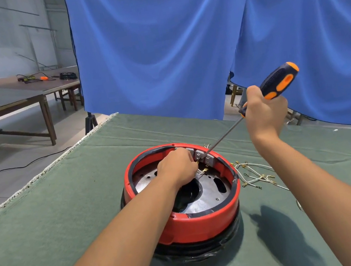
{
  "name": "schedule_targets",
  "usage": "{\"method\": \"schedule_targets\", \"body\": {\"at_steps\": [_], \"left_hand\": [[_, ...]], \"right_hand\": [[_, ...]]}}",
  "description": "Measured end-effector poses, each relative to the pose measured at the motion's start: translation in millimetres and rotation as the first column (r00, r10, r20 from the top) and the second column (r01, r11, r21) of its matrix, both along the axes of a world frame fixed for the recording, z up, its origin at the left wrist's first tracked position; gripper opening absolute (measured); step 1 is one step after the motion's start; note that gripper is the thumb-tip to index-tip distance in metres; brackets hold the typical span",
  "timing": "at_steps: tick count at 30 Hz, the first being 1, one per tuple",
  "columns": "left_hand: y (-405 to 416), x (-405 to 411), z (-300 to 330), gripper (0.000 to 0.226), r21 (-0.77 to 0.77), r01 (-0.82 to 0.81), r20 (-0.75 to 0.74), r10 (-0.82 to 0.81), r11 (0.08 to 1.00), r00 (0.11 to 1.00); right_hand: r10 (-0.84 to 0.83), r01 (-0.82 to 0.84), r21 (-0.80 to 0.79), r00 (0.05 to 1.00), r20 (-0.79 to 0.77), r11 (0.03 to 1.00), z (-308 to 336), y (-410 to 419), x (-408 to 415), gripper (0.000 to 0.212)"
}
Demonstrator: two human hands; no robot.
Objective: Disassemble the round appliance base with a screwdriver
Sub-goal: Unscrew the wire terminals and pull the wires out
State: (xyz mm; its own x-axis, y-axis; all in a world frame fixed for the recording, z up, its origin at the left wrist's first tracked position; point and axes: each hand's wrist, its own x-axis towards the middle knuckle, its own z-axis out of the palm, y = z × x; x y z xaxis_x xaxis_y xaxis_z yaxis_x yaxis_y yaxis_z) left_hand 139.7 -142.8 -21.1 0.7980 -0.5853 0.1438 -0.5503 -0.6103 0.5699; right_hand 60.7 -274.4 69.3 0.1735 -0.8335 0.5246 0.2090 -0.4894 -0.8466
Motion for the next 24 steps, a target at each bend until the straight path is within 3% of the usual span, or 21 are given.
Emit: {"method": "schedule_targets", "body": {"at_steps": [8, 15, 20, 22, 24], "left_hand": [[-1, 0, 0, 0.019, 0.012, -0.004, -0.004, 0.004, 1.0, 1.0], [-3, 1, 2, 0.018, -0.016, -0.03, 0.017, 0.03, 0.999, 0.999], [0, 2, 8, 0.015, -0.154, -0.213, 0.063, 0.224, 0.965, 0.972], [4, 2, 7, 0.01, -0.079, -0.201, 0.018, 0.203, 0.976, 0.979], [8, 1, 6, 0.011, 0.006, -0.087, -0.011, 0.088, 0.996, 0.996]], "right_hand": [[-0.001, 0.002, 0.19, 1.0, -0.004, 0.982, -11, -11, 3, 0.015], [0.066, -0.074, 0.024, 0.973, 0.223, 0.997, -11, 9, -29, 0.025], [0.111, -0.094, -0.081, 0.963, 0.246, 0.992, -16, 26, -45, 0.025], [0.119, -0.106, -0.061, 0.955, 0.273, 0.992, -24, 33, -50, 0.021], [0.107, -0.109, -0.013, 0.939, 0.326, 0.994, -34, 37, -52, 0.021]]}}
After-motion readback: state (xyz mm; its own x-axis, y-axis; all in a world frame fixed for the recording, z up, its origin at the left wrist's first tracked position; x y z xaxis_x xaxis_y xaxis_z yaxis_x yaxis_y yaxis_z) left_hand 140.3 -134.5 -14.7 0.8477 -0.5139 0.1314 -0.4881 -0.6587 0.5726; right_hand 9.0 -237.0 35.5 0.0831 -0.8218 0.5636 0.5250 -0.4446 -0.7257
